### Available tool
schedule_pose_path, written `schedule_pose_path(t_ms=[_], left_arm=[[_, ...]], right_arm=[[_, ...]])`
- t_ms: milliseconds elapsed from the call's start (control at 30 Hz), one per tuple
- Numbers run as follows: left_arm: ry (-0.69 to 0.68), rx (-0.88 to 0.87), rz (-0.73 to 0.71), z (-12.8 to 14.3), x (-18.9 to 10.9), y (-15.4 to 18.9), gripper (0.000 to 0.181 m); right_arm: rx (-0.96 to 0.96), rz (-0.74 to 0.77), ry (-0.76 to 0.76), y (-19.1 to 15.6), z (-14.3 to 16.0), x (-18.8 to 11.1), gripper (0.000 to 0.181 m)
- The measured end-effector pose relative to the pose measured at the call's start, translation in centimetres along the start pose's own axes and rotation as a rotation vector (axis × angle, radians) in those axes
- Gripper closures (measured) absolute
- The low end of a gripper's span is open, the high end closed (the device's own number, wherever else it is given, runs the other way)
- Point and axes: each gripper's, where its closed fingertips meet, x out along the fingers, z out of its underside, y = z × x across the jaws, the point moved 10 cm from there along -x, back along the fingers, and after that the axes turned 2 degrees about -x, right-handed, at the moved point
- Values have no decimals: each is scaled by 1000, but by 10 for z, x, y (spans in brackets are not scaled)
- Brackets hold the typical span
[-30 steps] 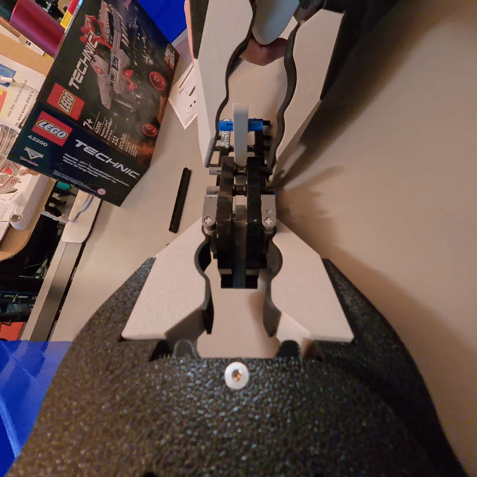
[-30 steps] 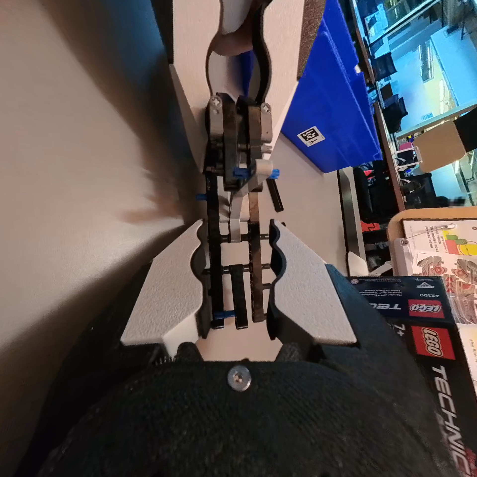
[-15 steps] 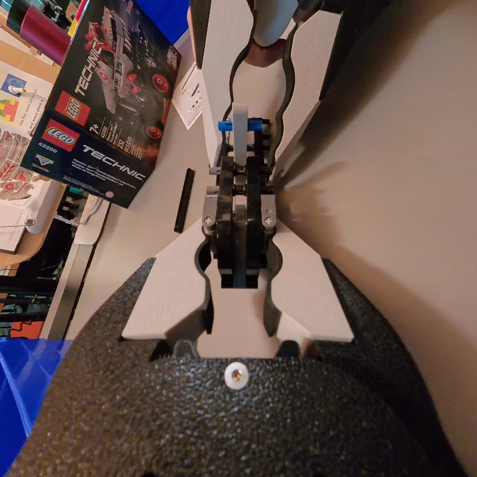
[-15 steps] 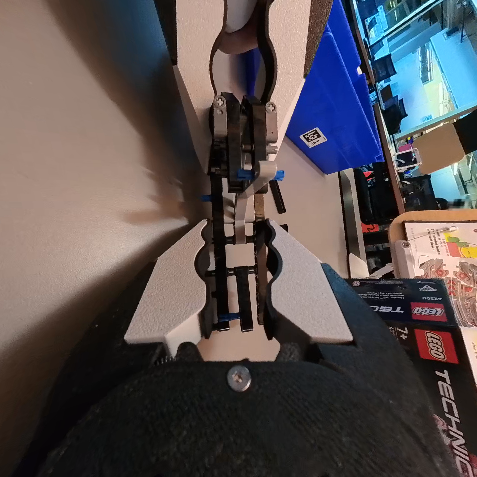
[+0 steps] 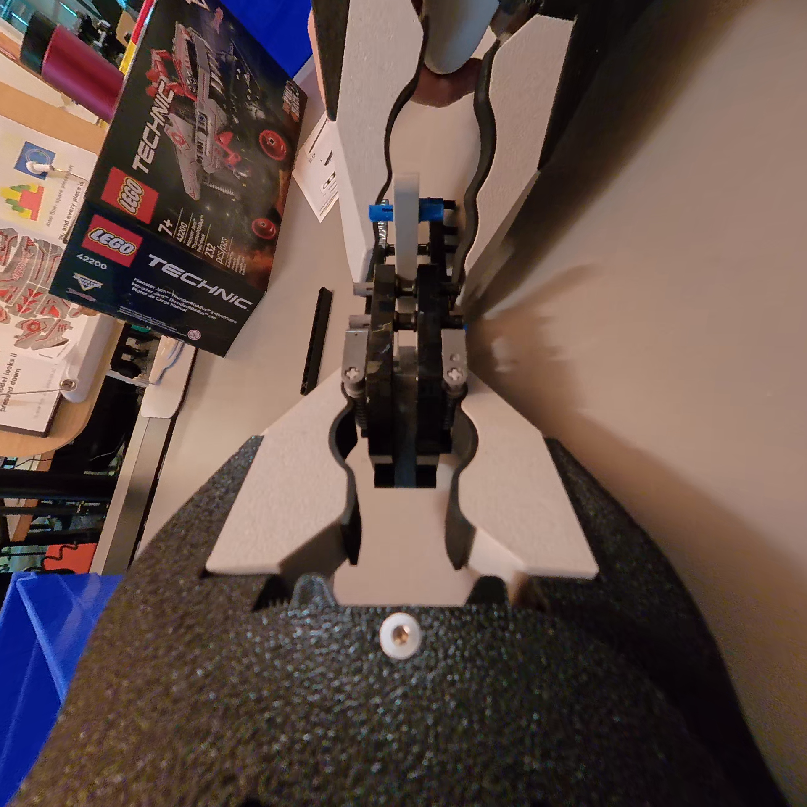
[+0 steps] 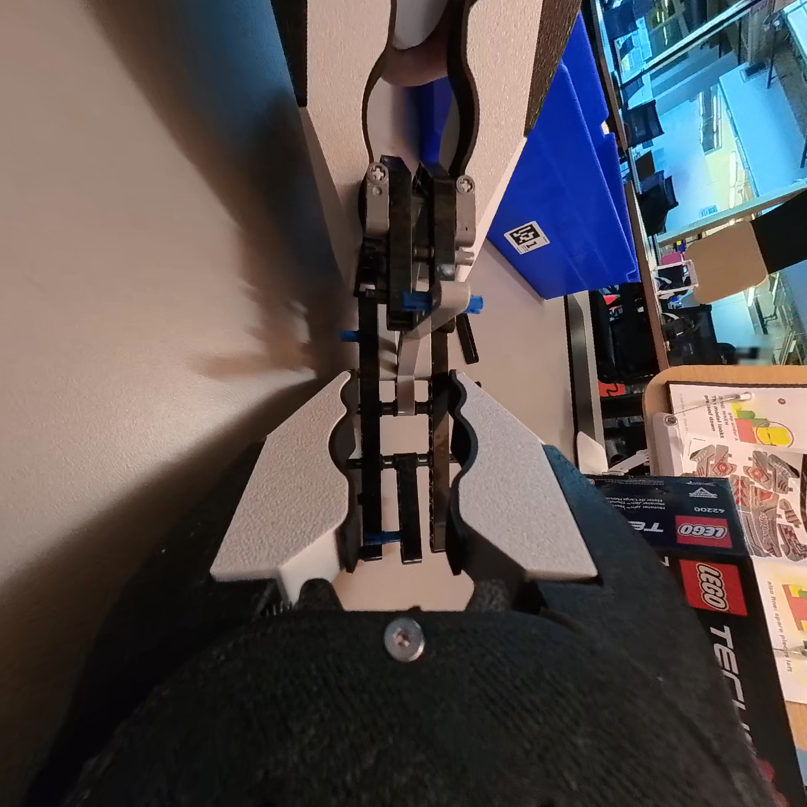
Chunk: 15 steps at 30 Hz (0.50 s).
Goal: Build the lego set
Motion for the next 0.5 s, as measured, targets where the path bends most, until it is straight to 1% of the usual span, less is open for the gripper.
schedule_pose_path(t_ms=[500], left_arm=[[3, -1, 3, 0, 2, 0, 143]], right_arm=[[-45, -5, -22, 0, -2, -1, 143]])
